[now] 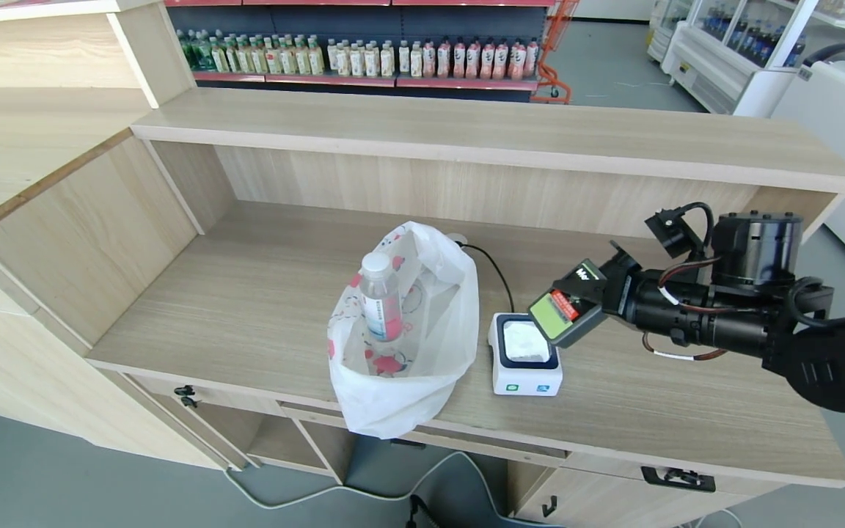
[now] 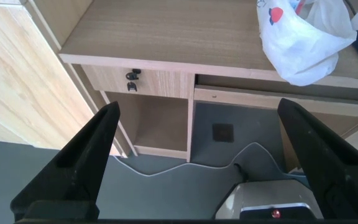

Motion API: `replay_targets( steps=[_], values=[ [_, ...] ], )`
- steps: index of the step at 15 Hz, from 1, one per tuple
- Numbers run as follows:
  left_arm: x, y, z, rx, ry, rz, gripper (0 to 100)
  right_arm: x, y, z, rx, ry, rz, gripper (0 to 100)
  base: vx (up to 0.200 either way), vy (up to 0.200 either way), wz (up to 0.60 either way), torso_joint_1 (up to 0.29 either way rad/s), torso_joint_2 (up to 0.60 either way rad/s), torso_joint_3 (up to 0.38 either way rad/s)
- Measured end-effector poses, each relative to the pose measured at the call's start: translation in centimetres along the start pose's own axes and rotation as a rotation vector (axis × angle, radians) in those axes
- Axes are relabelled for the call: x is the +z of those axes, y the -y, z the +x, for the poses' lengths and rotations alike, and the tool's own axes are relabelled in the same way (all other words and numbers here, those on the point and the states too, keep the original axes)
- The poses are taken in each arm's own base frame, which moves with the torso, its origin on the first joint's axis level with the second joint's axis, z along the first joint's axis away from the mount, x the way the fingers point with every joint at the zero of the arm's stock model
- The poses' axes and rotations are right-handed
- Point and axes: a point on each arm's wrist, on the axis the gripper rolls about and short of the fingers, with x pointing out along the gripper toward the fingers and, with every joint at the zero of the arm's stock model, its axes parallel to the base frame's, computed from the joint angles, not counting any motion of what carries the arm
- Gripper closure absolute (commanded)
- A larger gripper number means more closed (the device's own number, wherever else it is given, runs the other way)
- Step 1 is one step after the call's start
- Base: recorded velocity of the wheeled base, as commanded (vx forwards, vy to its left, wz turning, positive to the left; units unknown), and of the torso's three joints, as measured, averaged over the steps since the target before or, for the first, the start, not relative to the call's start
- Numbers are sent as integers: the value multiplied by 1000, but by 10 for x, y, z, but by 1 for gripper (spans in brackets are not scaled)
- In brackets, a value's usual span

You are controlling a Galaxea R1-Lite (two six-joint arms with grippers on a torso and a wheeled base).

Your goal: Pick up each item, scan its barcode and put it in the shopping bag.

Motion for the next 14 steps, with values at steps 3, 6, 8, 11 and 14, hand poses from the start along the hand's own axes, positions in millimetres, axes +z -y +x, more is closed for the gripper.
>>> replay_targets(
  steps=[3,6,8,11,14],
  values=[
    [0,0,0,0,0,0,0,-5,1,12,4,-21,-17,100,0,0,0,0,0,0],
    [0,0,0,0,-1,0,0,-13,6,22,0,-51,-43,100,0,0,0,0,0,0],
    [0,0,0,1,-1,-1,0,-16,11,27,-6,-64,-45,100,0,0,0,0,0,0],
    [0,0,0,0,-1,-1,0,-15,16,38,-5,-64,-51,100,0,0,0,0,0,0],
    [0,0,0,0,-1,0,0,-12,20,49,-1,-60,-56,100,0,0,0,0,0,0]
  ],
)
